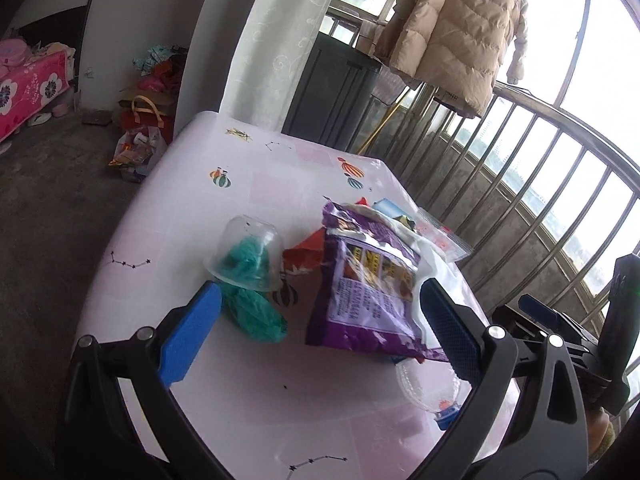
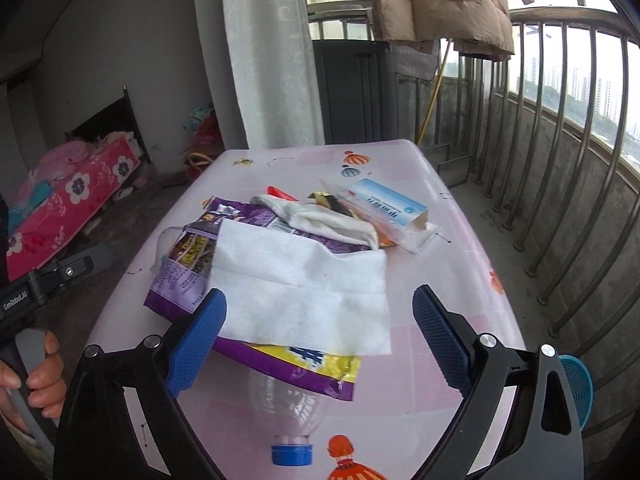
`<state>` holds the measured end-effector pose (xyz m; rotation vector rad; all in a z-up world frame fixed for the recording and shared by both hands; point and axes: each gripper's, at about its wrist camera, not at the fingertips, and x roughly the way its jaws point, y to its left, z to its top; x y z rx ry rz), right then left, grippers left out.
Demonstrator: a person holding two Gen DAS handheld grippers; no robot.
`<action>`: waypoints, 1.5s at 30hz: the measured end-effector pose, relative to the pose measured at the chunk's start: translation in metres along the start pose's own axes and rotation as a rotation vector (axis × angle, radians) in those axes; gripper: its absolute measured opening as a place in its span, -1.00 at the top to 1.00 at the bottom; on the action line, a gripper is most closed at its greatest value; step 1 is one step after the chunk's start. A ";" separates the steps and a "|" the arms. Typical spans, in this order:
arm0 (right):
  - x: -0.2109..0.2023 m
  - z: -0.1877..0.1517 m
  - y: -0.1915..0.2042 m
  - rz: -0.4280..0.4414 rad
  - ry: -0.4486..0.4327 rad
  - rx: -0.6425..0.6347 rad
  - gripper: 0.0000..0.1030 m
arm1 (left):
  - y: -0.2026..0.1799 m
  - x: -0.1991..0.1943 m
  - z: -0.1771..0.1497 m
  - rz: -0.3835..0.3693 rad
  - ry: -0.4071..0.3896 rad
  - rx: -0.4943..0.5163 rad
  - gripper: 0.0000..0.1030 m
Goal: Collect trash
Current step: 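Move the right tool to the white tissue and close on it, then carry the white tissue with the right tool to the blue basket and release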
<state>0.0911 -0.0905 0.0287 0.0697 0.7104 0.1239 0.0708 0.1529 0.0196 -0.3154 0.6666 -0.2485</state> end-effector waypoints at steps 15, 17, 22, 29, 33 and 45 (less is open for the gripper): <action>0.061 0.015 0.002 0.136 0.168 0.088 -0.47 | 0.049 0.124 0.048 0.017 0.198 0.132 -0.45; 0.070 0.015 0.003 0.140 0.194 0.090 -0.35 | 0.056 0.136 0.046 0.025 0.221 0.121 -0.26; 0.090 0.010 0.006 0.164 0.279 0.095 0.01 | 0.062 0.139 0.039 0.009 0.210 0.106 -0.22; 0.086 0.011 0.008 0.173 0.285 0.110 0.83 | 0.060 0.119 0.040 -0.016 0.157 0.109 -0.20; 0.071 0.014 0.005 0.180 0.253 0.122 0.90 | 0.057 0.094 0.049 -0.017 0.108 0.105 -0.20; -0.021 0.030 -0.054 0.259 0.004 0.281 0.92 | 0.023 -0.008 0.086 -0.110 -0.095 0.066 -0.20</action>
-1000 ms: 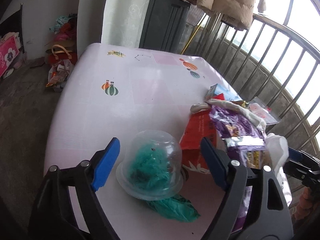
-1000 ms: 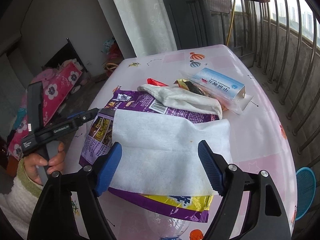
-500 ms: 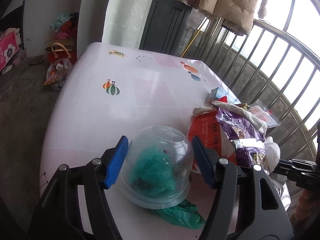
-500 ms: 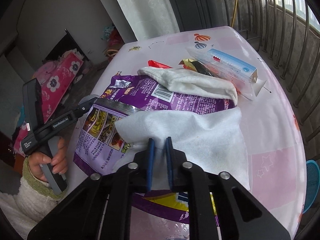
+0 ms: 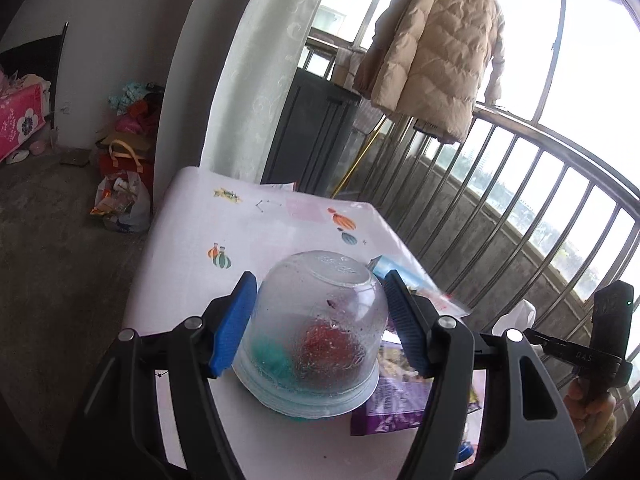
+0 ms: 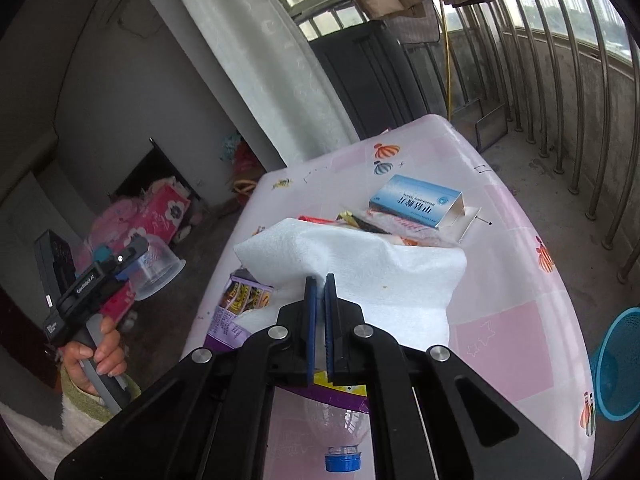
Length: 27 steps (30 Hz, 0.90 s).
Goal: Collect trash
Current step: 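Carry the white tissue with the right tool to the blue basket and release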
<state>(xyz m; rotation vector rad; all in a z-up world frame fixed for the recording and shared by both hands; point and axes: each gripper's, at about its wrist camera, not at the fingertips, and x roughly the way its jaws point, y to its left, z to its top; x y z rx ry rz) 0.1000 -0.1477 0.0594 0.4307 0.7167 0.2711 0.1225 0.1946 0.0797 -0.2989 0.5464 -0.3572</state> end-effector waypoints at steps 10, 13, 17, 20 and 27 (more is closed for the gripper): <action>-0.082 -0.006 -0.067 0.062 -0.167 0.169 0.92 | -0.094 0.019 0.004 -0.230 0.083 0.000 -0.20; -0.110 -0.011 -0.100 0.040 -0.238 0.240 0.92 | -0.144 0.052 -0.001 -0.286 0.159 0.060 -0.20; -0.142 -0.020 -0.148 0.006 -0.324 0.332 0.92 | -0.216 0.117 -0.017 -0.363 0.331 0.105 -0.20; -0.149 -0.035 -0.193 -0.012 -0.364 0.438 0.92 | -0.272 0.175 -0.039 -0.400 0.479 0.122 -0.20; -0.160 -0.069 -0.319 -0.017 -0.471 0.746 0.92 | -0.418 0.282 -0.121 -0.382 0.689 0.311 -0.21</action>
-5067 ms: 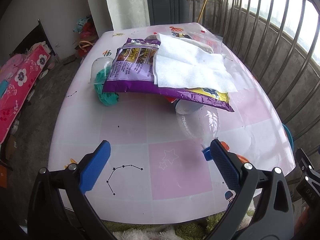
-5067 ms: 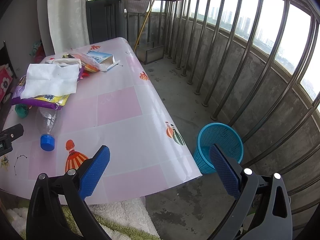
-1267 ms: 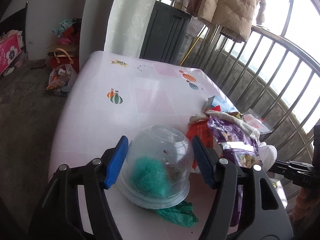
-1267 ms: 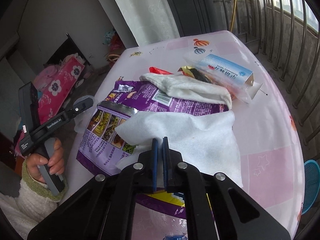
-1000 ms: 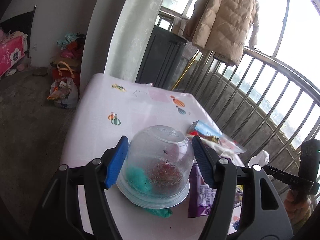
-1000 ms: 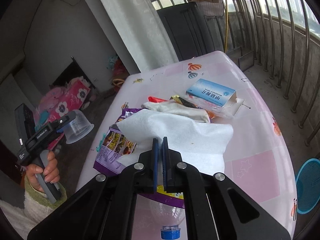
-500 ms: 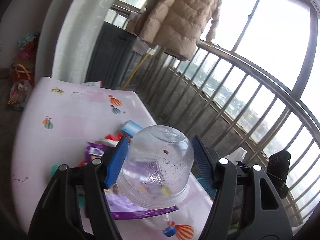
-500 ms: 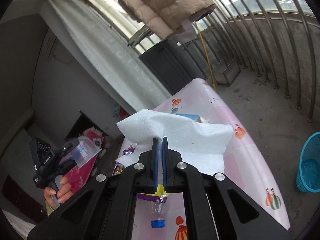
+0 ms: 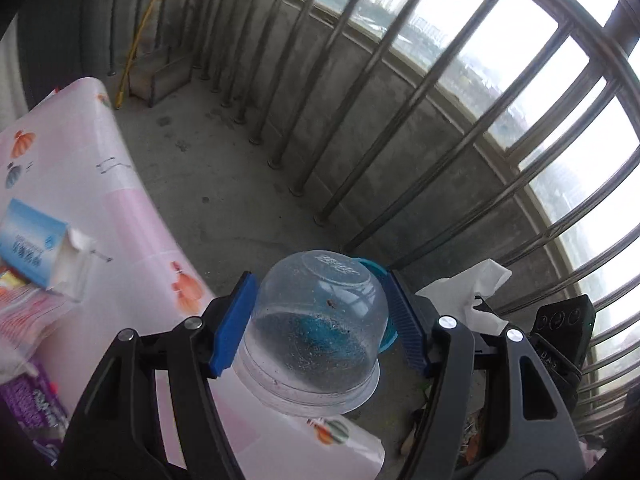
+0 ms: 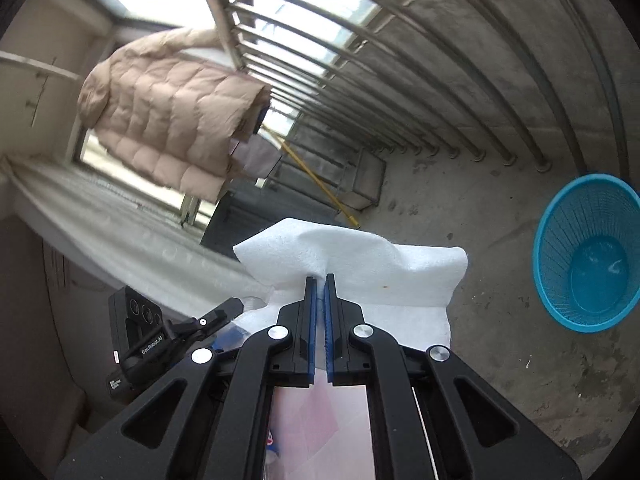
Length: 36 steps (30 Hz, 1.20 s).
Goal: Collect trash
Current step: 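Carry the white tissue with the right tool to the blue basket and release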
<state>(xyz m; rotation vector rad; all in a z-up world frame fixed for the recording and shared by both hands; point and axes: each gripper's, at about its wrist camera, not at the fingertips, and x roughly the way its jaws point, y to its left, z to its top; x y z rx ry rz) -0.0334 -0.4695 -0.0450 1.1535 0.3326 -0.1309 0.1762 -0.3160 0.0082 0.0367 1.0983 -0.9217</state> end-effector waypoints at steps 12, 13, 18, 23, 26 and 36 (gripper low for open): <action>0.024 0.062 -0.209 -0.217 -0.110 0.422 0.52 | -0.063 0.231 0.002 -0.061 0.300 -0.013 -0.51; 0.029 0.064 -0.232 -0.241 -0.098 0.450 0.15 | -0.066 0.243 -0.002 -0.057 0.317 -0.024 -0.51; 0.029 0.045 -0.319 -0.439 -0.060 0.682 -0.03 | -0.069 0.251 -0.009 -0.052 0.355 -0.048 -0.51; 0.011 0.038 -0.310 -0.462 -0.121 0.624 -0.03 | -0.071 0.196 0.009 -0.068 0.216 0.023 -0.51; 0.004 0.043 -0.277 -0.451 -0.153 0.534 -0.03 | -0.076 0.147 0.017 -0.066 0.111 0.106 -0.51; 0.020 0.025 -0.079 -0.403 -0.047 -0.057 -0.03 | -0.050 -0.053 -0.035 -0.074 -0.179 0.220 -0.60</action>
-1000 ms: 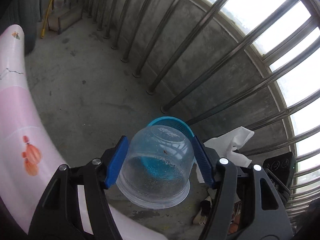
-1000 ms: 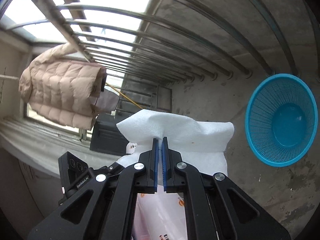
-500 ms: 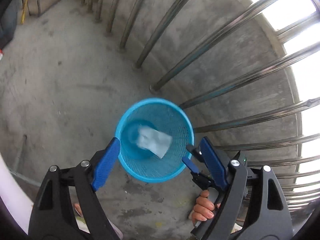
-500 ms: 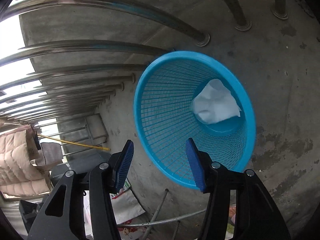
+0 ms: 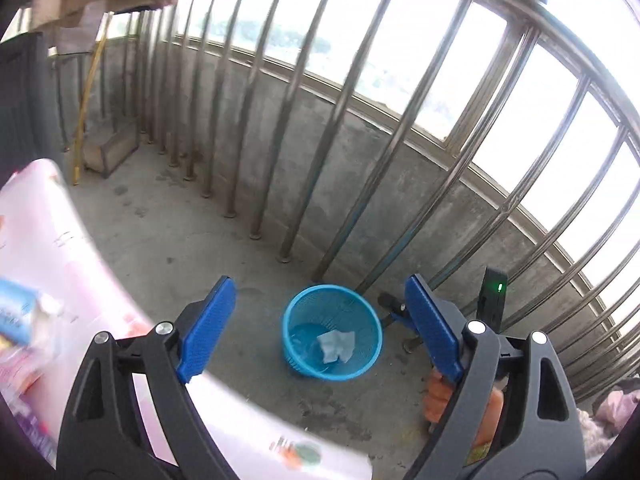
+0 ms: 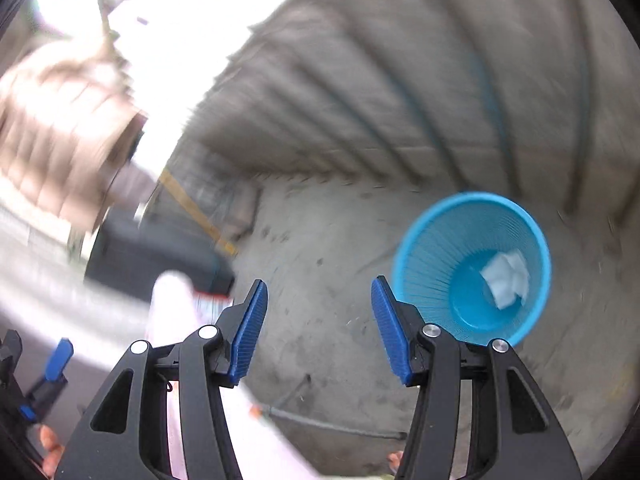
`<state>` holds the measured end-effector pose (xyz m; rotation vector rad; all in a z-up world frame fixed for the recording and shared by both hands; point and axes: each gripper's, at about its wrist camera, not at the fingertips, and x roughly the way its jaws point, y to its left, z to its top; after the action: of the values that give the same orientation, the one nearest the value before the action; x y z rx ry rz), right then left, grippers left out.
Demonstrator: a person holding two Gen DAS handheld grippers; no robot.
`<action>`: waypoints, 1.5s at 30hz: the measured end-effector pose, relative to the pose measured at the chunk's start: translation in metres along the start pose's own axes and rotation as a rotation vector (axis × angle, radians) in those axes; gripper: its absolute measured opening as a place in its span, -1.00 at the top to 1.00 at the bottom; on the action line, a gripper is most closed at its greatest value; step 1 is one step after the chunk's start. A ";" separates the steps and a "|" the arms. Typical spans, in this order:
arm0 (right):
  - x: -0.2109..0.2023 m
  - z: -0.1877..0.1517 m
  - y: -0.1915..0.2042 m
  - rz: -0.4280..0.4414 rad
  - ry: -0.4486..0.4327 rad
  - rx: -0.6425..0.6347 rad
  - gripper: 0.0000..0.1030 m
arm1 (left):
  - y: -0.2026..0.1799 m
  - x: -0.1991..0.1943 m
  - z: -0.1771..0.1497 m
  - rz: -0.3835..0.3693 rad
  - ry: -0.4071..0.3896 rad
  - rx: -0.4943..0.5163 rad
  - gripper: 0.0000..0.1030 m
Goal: Collect trash
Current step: 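Carry the white tissue with the right tool to the blue basket and release, then grasp the purple snack bag with the right tool while the left tool grasps the red wrapper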
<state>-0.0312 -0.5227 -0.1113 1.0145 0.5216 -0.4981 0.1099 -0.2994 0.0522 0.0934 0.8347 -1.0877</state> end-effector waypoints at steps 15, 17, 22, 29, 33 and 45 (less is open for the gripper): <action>-0.022 -0.145 0.233 0.278 0.368 -0.588 -0.03 | 0.140 -0.295 -0.139 0.435 -0.323 -0.354 -0.65; -0.024 -0.164 0.258 0.316 0.397 -0.651 -0.03 | 0.155 -0.321 -0.158 0.494 -0.358 -0.391 -0.65; -0.023 -0.209 0.301 0.355 0.466 -0.767 -0.12 | 0.190 -0.352 -0.204 0.522 -0.398 -0.544 -0.65; -0.024 -0.265 0.337 0.343 0.527 -0.954 -0.13 | 0.214 -0.332 -0.233 0.371 -0.401 -0.666 -0.28; -0.041 -0.292 0.352 0.385 0.471 -1.143 -0.34 | 0.233 -0.309 -0.236 0.284 -0.349 -0.717 -0.21; -0.039 -0.355 0.360 0.367 0.422 -1.429 -0.42 | 0.258 -0.277 -0.242 -0.003 -0.296 -0.842 -0.08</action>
<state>0.0968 -0.0443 -0.0023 -0.2041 0.8383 0.4482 0.1300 0.1435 -0.0230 -0.7558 0.9578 -0.6577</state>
